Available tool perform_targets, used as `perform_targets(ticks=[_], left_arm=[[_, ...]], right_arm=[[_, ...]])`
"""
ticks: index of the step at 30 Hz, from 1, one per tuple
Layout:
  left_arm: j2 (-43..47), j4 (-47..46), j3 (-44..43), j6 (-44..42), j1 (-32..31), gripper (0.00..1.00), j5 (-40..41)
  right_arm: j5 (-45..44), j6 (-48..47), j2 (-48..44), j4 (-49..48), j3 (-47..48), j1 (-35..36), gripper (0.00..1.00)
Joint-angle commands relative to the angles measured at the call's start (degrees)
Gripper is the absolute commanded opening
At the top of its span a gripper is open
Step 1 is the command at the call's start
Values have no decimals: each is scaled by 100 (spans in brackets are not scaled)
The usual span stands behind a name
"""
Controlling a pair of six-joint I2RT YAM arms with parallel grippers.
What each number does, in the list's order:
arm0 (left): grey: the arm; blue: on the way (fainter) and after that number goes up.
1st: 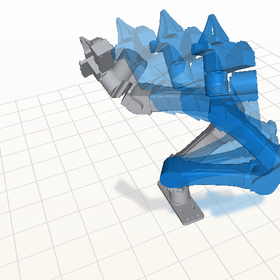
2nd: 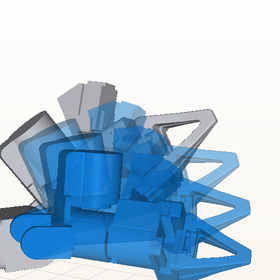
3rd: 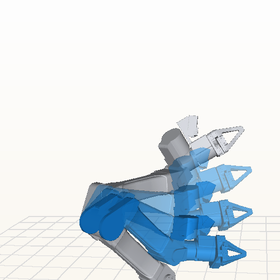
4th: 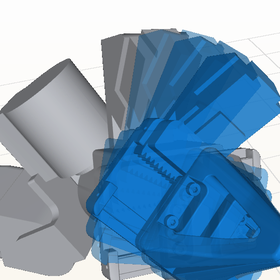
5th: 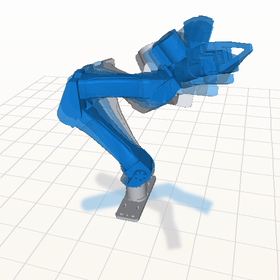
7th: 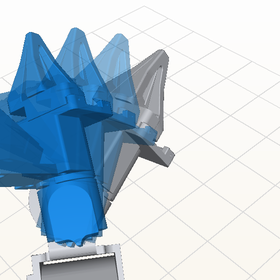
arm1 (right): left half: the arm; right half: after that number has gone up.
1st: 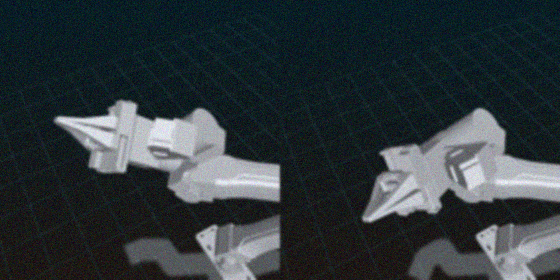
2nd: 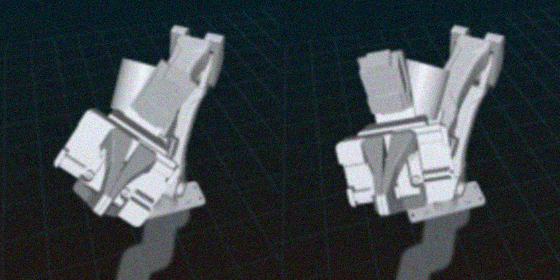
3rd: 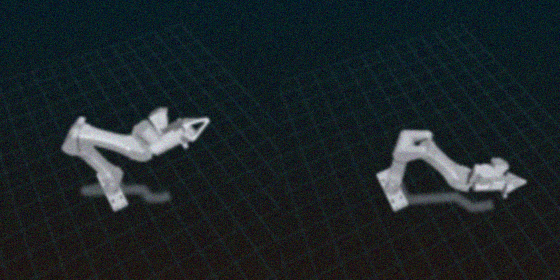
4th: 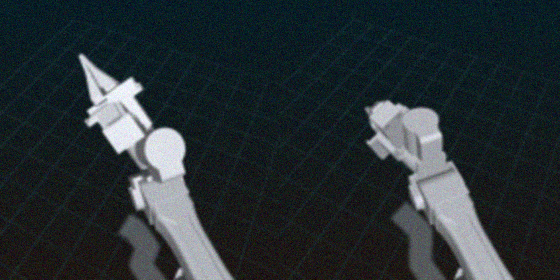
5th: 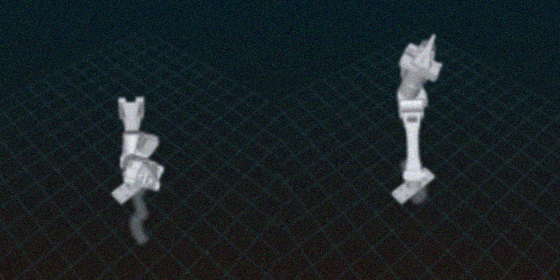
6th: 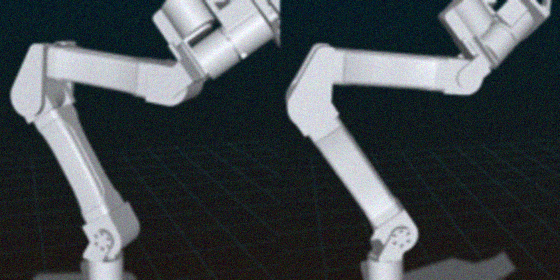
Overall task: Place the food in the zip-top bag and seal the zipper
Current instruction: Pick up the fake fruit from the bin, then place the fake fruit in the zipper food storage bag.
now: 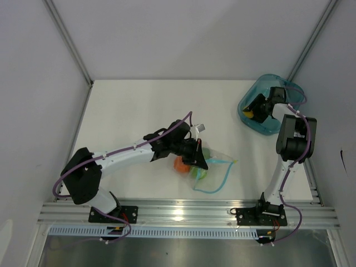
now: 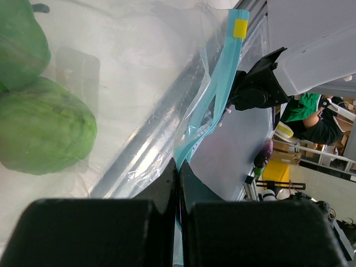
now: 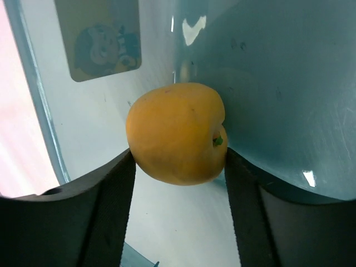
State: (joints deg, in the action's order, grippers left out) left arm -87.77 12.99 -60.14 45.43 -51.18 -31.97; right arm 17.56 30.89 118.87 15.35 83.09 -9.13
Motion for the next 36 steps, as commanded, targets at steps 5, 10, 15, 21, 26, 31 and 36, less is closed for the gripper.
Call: perform_targets(ticks=[5,10,15,21,26,31,36], left_arm=[[137,-166,116,-34,38,1,-73],[216,-113,151,1,38,0,-47],[330,-95,108,62,38,1,-29],[383,-16,-50,115,46,1,15],[409,54,-191,142,47,1,85],[523,176,-296,133,38,1,234],[585,353,-332,71,47,0,366]], right_arm=[[81,-127,40,-217,418,-45,53],[-59,-277,-179,90,603,-63,46],[-236,-408,-1013,512,481,42,46],[-218,-523,-2691,899,-424,384,47],[-43,-742,-4185,1407,-1180,1078,48],[-332,-787,-5952,1988,-2111,2176,48],[-227,-331,-7200,2305,-2762,3335,47]])
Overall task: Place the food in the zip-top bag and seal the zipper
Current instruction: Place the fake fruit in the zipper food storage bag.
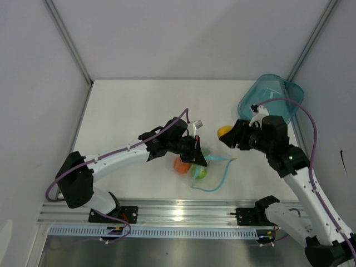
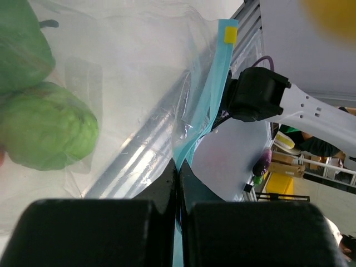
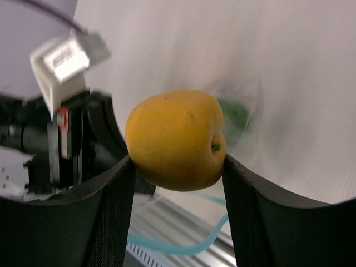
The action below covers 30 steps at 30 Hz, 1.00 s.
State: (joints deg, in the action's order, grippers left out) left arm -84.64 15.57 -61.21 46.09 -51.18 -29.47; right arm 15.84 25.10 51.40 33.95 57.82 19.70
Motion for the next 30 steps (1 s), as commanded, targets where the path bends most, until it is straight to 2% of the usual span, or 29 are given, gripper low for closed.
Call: perform_targets(ticks=[1,7,12,18,24,30], left_arm=[[281,130,-225,6,47,1,143],[378,192,-216,32,47,1,231],[422,288,-242,41,46,1,293],[431,385,-338,41,47,0,346],[448,420,-357,50,47,0,346],[484,385,-295,94,38,1,337]], right_arm=[[-54,284,-786,602,-376,603,47],[-108,574,-1684,1323,-623,1395,47],[349,855,-2291,1447,-1166,1466,47],[552,1286,-2757,1123,-1835,1475,48],[491,1278,-2618,929,-1985,1519,48],[464,1199,-2126,517,-1915,1676,53]])
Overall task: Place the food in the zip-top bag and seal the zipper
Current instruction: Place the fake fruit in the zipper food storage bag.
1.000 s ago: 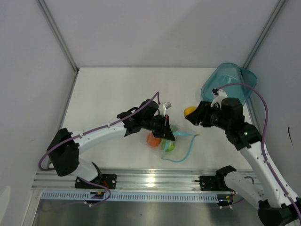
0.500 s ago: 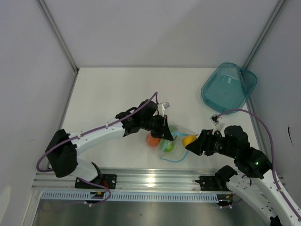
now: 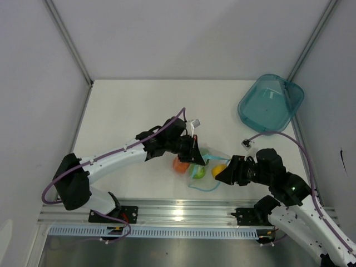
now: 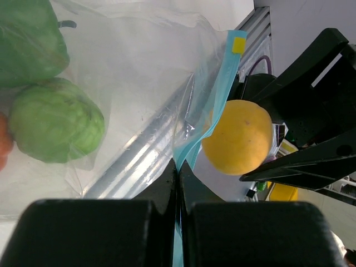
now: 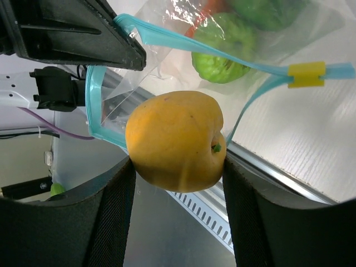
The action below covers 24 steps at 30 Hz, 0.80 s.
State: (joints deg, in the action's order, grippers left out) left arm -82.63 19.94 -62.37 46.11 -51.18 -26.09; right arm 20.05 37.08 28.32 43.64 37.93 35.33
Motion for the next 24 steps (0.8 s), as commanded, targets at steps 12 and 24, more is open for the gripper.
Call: perform_targets(ticks=[12,24], left_arm=[[432,10,-83,65,38,1,51],[511,194,-118,-102,38,1,77]], right_arm=[[-731,-69,649,-471,434,650,93],[-2382,-641,684,873,1453,650,88]])
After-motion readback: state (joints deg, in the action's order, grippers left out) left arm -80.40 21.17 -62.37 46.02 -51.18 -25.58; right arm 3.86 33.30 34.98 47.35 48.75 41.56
